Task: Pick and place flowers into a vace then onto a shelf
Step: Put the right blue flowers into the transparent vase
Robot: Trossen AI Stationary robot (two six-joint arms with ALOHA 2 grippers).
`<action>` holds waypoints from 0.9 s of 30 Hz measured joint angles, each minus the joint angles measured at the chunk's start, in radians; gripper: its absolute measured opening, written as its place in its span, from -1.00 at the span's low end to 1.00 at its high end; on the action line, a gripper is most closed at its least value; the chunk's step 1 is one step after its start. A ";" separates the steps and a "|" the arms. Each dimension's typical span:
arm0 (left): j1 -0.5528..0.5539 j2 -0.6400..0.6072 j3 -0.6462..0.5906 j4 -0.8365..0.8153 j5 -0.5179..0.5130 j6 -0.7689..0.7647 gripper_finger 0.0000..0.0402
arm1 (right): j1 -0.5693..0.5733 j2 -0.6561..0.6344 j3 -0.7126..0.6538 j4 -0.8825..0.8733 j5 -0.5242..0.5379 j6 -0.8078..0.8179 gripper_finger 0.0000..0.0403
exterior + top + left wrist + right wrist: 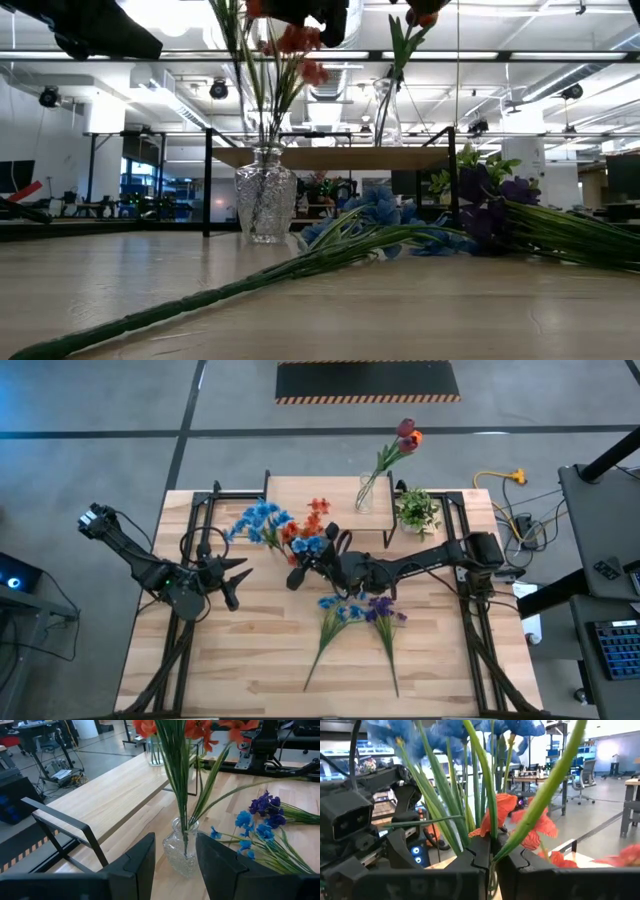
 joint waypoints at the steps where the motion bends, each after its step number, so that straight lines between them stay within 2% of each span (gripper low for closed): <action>1: 0.000 0.000 0.000 0.000 0.002 0.000 -0.38 | 0.000 0.005 0.000 0.000 0.000 0.001 -0.96; 17: 0.000 0.009 0.000 -0.019 0.032 0.003 -0.38 | 0.001 -0.019 -0.001 -0.001 0.024 -0.067 -0.96; 27: 0.000 0.026 0.000 -0.019 0.031 0.002 -0.38 | 0.001 -0.023 -0.025 -0.064 0.027 -0.004 -0.96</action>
